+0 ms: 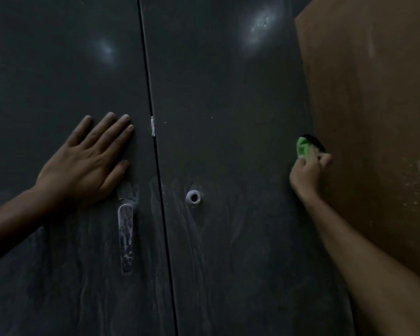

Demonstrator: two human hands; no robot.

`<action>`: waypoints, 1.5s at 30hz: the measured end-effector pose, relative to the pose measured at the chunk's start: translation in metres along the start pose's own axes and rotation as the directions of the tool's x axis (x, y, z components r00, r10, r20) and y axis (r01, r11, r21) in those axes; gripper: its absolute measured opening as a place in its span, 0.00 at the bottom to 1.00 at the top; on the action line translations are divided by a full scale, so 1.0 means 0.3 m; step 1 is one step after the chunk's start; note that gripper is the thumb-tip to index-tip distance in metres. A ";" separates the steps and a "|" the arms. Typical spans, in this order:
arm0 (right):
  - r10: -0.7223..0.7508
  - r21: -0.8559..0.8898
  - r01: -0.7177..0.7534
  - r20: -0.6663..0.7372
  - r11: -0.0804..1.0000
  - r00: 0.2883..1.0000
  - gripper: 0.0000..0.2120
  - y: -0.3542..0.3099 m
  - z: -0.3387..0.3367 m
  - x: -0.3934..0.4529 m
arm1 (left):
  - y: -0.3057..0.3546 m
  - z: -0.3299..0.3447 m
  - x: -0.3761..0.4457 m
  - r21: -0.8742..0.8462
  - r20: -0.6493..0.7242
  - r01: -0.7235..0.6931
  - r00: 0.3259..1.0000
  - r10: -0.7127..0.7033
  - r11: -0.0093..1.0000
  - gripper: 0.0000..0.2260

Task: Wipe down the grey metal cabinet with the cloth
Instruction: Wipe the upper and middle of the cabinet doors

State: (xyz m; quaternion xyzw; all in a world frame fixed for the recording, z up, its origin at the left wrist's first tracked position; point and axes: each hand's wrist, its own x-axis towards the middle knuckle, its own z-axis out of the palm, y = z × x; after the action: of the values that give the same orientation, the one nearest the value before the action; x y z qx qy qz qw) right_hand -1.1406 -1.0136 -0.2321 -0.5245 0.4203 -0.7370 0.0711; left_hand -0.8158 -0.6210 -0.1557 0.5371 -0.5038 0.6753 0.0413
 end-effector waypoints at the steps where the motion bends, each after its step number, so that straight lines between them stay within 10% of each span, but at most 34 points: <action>1: -0.199 -0.005 0.199 0.004 0.980 0.980 0.21 0.001 0.011 -0.033 | 0.001 -0.003 -0.001 -0.002 0.007 0.004 1.000 -0.004 1.000 0.33; 4: -0.553 -0.083 0.558 0.074 0.826 0.830 0.22 0.125 -0.012 -0.070 | 0.007 -0.011 0.002 -0.001 0.022 0.005 1.000 -0.005 1.000 0.33; 9: 0.003 -0.028 -0.004 -0.033 1.000 0.999 0.19 0.107 -0.021 0.007 | 0.017 -0.024 -0.001 0.004 0.034 0.010 0.999 -0.010 1.000 0.33; 14: -0.594 -0.072 0.594 0.014 0.801 0.804 0.17 0.138 -0.020 -0.207 | 0.015 -0.028 0.006 -0.005 0.040 0.010 0.999 -0.009 1.000 0.33; 19: -0.145 -0.035 0.144 -0.011 0.989 0.989 0.19 0.113 -0.105 -0.064 | 0.019 -0.027 0.004 0.007 0.027 0.013 1.000 -0.013 1.000 0.33; 25: -0.481 0.144 0.470 0.056 0.871 0.875 0.31 0.051 -0.113 -0.254 | 0.013 -0.022 0.003 -0.007 0.007 -0.001 1.000 0.001 1.000 0.33; 31: -0.156 -0.042 0.160 0.077 0.986 0.985 0.31 0.061 -0.140 -0.110 | 0.013 -0.020 0.002 -0.012 -0.005 0.008 1.000 -0.008 1.000 0.33; 38: -0.501 0.142 0.480 0.231 0.866 0.834 0.33 0.117 -0.118 -0.331 | 0.008 -0.010 0.001 -0.014 -0.002 0.004 1.000 -0.004 1.000 0.33; 45: -0.189 0.183 0.137 0.308 0.974 0.932 0.17 0.112 -0.182 -0.325 | 0.007 -0.008 0.001 -0.033 -0.016 0.009 1.000 -0.010 0.999 0.34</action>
State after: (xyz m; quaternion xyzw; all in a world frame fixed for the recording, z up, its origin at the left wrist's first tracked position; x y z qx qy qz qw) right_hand -1.1545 -0.9518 -0.3302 -0.6640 0.2980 -0.6753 0.1191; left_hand -0.8188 -0.6207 -0.1566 0.5334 -0.5118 0.6710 0.0572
